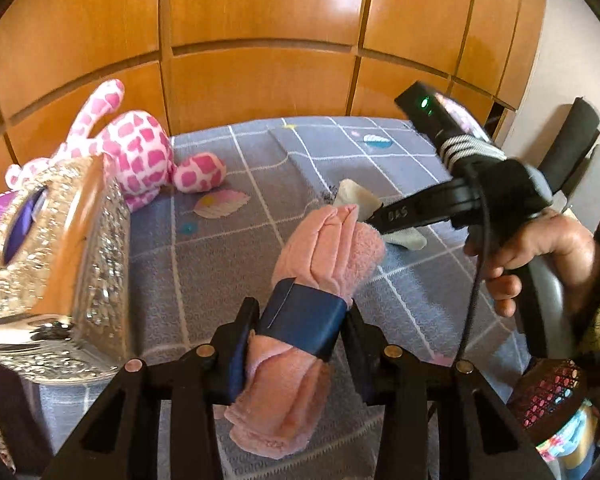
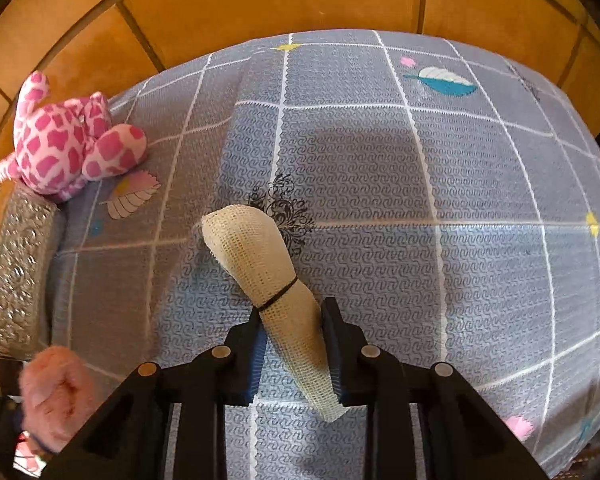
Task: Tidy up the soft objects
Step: 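Grasp the beige rolled bandage with the right gripper while the left gripper holds the towel, then carry the pink towel into the gold tray and open the left gripper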
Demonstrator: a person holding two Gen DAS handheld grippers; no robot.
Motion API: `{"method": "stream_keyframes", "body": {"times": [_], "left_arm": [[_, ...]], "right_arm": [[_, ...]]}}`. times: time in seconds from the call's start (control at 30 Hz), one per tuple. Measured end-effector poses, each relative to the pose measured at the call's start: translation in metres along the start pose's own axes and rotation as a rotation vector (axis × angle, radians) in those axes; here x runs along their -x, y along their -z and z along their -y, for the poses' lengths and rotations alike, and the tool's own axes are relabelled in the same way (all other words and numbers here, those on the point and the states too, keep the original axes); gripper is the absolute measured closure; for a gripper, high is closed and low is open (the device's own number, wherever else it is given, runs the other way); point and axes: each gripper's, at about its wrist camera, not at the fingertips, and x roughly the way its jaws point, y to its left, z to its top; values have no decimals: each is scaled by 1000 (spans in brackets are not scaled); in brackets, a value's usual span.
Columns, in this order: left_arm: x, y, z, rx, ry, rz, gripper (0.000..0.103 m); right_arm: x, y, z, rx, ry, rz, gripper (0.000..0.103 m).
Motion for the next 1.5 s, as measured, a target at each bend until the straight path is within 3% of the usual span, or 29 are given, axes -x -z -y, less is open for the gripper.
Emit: {"method": "stream_keyframes", "body": {"times": [0.37, 0.67, 0.9, 1.5], "left_arm": [[34, -5, -3, 31, -23, 56, 61], [61, -7, -6, 49, -22, 112, 61], [75, -3, -12, 74, -28, 138, 61], [108, -8, -68, 236, -34, 205, 61]], "right_arm": [[-13, 7, -23, 138, 126, 20, 77], [-12, 8, -12, 80, 80, 24, 76], [-12, 12, -26, 148, 137, 42, 76], [-11, 35, -57, 330, 285, 108, 83]]}}
